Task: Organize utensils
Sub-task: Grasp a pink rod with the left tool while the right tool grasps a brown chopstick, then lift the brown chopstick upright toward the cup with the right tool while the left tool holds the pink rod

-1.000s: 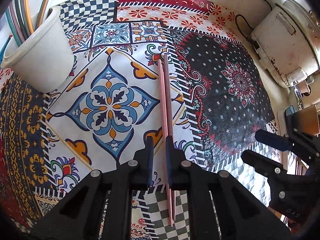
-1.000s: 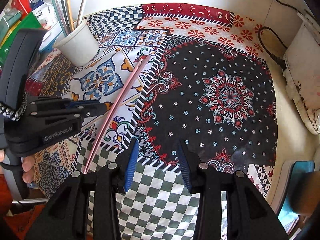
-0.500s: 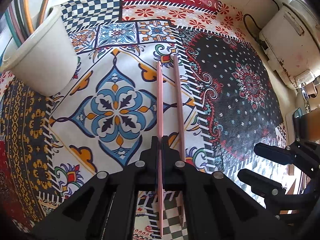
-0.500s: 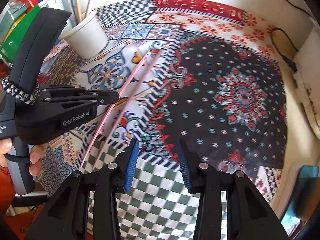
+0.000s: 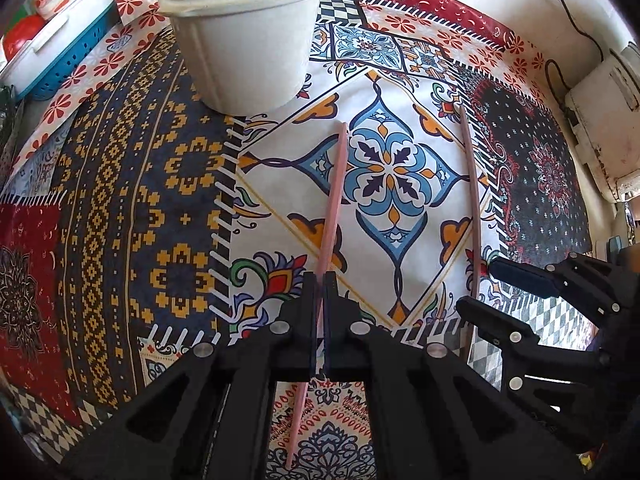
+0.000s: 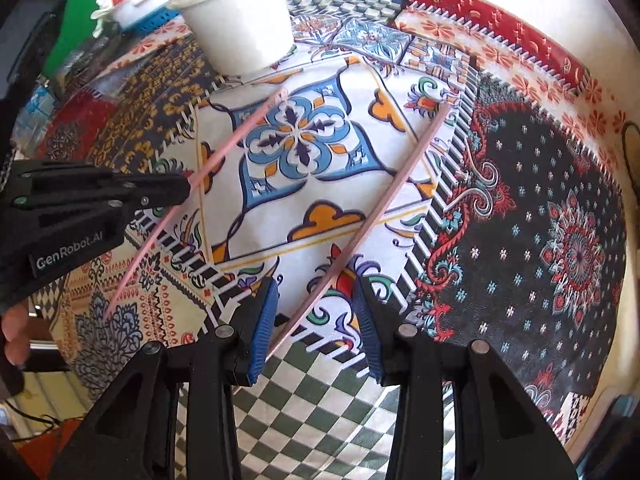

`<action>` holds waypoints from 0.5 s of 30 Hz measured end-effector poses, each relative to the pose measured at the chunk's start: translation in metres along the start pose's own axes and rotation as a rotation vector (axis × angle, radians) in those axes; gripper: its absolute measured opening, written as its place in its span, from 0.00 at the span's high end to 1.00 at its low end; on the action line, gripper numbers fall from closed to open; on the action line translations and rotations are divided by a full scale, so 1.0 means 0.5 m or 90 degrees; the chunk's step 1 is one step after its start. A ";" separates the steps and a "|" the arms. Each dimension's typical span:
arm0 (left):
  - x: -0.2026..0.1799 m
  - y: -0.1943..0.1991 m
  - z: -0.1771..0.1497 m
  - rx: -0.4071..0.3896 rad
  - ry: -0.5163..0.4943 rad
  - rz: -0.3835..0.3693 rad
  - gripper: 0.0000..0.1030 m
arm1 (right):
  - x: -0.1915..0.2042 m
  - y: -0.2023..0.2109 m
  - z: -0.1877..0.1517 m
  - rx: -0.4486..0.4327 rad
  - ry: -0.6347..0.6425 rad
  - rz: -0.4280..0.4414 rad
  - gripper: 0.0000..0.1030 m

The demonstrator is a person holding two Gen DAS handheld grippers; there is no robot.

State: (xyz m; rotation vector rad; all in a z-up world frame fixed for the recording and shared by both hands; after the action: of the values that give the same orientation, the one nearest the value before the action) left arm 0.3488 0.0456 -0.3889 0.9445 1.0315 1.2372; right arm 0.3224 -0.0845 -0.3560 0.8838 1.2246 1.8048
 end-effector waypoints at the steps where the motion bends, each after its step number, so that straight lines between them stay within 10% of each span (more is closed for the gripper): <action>1: 0.001 0.001 -0.001 0.001 0.000 -0.001 0.99 | -0.004 -0.002 -0.005 0.005 0.007 -0.011 0.68; 9: -0.010 -0.013 0.018 0.033 -0.007 -0.040 0.97 | -0.120 0.022 -0.050 0.015 -0.023 -0.062 0.72; 15: -0.018 -0.026 0.050 0.049 -0.018 -0.059 0.94 | -0.184 0.027 -0.034 0.041 -0.085 0.001 0.78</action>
State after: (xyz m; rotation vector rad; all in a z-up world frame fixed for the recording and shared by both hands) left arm 0.3762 0.0351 -0.3935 0.9596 1.0950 1.1125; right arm 0.3476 -0.1754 -0.3594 1.0245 1.2019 1.6874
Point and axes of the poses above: each gripper's, at about its wrist camera, not at the fingertips, and y roughly against the way its jaws point, x to its left, z to its top, the point moved 6 cm from there along -y, roughly the way its jaws point, and after that the axes turned 7 degrees about -y, right-handed, at the moved point
